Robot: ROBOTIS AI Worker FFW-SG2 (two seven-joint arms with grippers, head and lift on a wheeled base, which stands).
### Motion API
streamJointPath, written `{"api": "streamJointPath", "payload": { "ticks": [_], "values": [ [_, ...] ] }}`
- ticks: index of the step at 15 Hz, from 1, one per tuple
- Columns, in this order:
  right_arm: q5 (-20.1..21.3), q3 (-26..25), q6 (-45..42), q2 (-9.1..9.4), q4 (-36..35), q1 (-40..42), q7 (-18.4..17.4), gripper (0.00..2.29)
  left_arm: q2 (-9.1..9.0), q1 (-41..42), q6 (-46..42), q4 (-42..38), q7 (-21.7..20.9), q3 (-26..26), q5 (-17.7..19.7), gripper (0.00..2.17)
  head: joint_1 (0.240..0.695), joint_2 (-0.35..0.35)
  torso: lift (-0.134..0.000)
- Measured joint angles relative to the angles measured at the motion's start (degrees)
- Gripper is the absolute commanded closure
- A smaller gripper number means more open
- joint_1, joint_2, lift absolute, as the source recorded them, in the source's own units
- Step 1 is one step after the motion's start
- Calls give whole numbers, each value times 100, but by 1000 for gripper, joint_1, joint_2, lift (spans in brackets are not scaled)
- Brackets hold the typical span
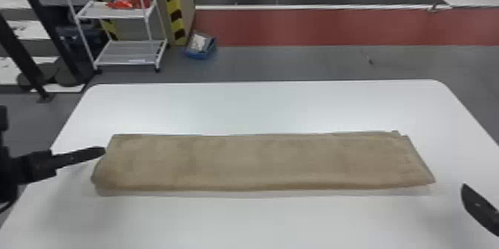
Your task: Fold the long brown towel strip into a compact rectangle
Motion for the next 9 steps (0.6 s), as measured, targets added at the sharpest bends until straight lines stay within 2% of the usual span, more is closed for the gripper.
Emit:
{"api": "streamJointPath", "payload": {
  "ticks": [4,5,6,8,9],
  "values": [
    [-1,-5,-104,-20,45,-2,9,130,-16,-35,-64,256,-18,-194,-341,181,695,7,-125],
    [-1,-8,-111,-22,51,-4,9,130,-10,-37,-73,298,-34,-241,-364,313,695,5,-125],
    [-1,-16,-115,-24,54,-7,9,130,-3,-39,-77,320,-106,-279,-380,562,695,0,-125],
    [0,-30,-116,-24,56,-13,9,130,4,-39,-61,317,-437,-285,-381,1430,695,-18,-125],
    [0,-33,-116,-24,59,-16,9,130,3,-30,-38,273,-563,-272,-362,1754,695,-24,-125]
  ]
}}
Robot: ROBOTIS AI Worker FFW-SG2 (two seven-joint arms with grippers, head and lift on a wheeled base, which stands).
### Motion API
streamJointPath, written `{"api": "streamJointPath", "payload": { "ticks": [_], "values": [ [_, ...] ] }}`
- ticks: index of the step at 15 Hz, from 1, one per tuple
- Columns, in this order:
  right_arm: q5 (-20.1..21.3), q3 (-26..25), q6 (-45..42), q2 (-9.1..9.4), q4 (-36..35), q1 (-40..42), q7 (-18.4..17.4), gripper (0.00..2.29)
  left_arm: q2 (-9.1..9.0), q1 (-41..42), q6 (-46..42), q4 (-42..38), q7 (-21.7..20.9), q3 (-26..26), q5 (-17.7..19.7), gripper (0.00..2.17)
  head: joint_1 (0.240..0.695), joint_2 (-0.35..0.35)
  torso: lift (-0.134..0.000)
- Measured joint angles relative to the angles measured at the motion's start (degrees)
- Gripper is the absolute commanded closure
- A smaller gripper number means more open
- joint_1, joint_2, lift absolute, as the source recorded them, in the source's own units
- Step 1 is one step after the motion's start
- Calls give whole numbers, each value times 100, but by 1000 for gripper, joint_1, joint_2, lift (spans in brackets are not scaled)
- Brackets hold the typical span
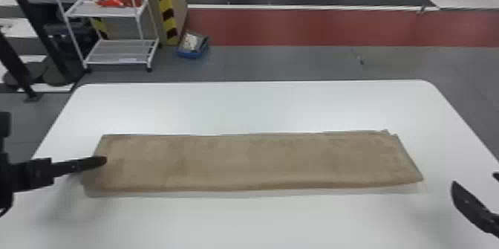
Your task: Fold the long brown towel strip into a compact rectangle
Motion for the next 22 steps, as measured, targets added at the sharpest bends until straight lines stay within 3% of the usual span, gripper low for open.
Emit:
{"api": "streamJointPath", "payload": {
  "ticks": [8,13,14,16,17,22],
  "values": [
    [0,-23,12,0,76,-22,0,130,-66,338,776,-982,-682,118,186,1855,695,-72,-125],
    [0,-38,5,2,78,-20,12,130,-99,437,1078,-1419,-678,114,169,1825,695,-85,-125],
    [0,-38,0,3,84,-20,17,130,-100,439,1115,-1436,-619,102,124,1558,695,-83,-125],
    [0,-38,-22,2,107,-20,18,130,-140,475,1129,-1439,-223,73,14,265,695,-67,-125],
    [0,-38,-30,2,115,-20,18,130,-175,523,1090,-1438,-17,66,-38,97,695,-59,-125],
    [0,-38,-35,0,113,-20,46,130,-177,597,958,-1428,304,110,-150,70,695,-31,-125]
  ]
}}
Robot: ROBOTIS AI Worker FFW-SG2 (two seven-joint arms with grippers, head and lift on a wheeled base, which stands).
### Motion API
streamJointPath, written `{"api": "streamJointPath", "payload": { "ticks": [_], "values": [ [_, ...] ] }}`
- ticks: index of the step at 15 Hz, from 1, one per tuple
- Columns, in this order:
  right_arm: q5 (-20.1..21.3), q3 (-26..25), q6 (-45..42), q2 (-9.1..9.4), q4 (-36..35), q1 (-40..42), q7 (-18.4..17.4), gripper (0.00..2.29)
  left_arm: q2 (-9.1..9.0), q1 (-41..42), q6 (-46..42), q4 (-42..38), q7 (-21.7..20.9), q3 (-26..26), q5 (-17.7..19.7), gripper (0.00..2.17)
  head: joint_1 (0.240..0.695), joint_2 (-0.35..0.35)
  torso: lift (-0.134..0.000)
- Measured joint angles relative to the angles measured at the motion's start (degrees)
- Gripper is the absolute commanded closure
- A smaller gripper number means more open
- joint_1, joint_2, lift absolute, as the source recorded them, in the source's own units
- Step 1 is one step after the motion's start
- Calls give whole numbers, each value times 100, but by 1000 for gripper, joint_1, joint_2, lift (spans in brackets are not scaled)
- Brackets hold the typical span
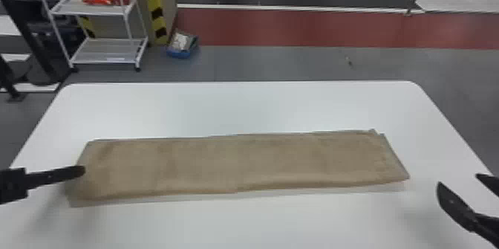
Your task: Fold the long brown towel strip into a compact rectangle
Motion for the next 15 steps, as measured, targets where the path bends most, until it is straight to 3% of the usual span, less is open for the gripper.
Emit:
{"api": "streamJointPath", "payload": {
  "ticks": [7,9,10,12,13,15],
  "values": [
    [0,-5,-35,0,24,2,24,130,17,-37,-25,264,-249,-142,4,171,695,-49,-125],
    [0,-24,-35,-3,30,8,25,130,29,-48,-73,339,-266,-215,-1,545,695,-58,-125],
    [0,-31,-35,-6,32,9,25,130,27,-55,-127,374,-267,-233,-1,900,695,-63,-125],
    [0,-35,-36,-9,44,9,25,130,6,-61,-293,402,-320,-240,8,1929,695,-67,-125],
    [0,-37,-40,-9,50,9,25,130,-2,-61,-332,402,-380,-240,11,2142,695,-70,-125],
    [0,-61,-43,-9,66,9,25,130,-15,-49,-331,372,-529,-235,11,2142,695,-82,-125]
  ]
}}
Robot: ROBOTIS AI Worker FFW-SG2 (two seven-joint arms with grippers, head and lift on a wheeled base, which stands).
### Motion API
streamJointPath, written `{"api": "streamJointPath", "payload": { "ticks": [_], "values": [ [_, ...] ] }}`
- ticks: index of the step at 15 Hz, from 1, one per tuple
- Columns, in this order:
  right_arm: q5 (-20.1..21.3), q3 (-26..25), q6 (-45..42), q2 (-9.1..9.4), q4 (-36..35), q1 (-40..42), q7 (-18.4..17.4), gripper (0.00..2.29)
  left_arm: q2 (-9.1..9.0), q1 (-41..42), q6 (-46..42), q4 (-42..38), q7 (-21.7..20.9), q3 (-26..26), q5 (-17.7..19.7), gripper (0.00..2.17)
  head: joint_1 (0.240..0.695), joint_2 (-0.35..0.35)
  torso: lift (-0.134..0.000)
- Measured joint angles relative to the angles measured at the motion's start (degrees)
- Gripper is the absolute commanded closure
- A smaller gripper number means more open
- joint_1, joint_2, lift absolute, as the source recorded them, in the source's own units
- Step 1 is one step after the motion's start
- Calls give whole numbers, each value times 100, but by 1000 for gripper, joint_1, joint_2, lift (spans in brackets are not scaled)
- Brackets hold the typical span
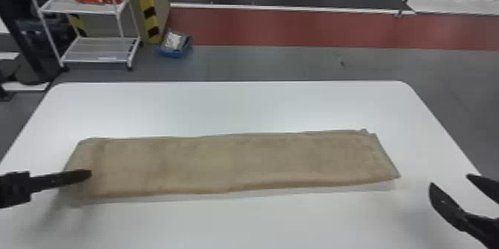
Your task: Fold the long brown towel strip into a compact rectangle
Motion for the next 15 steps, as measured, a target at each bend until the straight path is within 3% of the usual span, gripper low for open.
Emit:
{"api": "streamJointPath", "payload": {
  "ticks": [3,6,9,12,15],
  "values": [
    [0,-54,7,0,19,0,0,130,-7,87,170,-274,-305,76,26,2142,695,-98,-125],
    [0,-96,8,0,19,-1,8,130,-56,289,728,-1070,-558,220,159,2145,695,-125,-125],
    [-28,-119,23,0,-6,-6,22,130,-362,460,1709,-2352,-471,177,396,2145,695,-174,-125],
    [-39,-140,26,0,-45,30,33,130,-697,301,2186,-3556,90,-593,415,2145,695,-283,-125],
    [-83,-168,12,4,-131,116,44,130,-1040,-140,2213,-3934,511,-1854,-27,2145,695,-350,-125]
  ]
}}
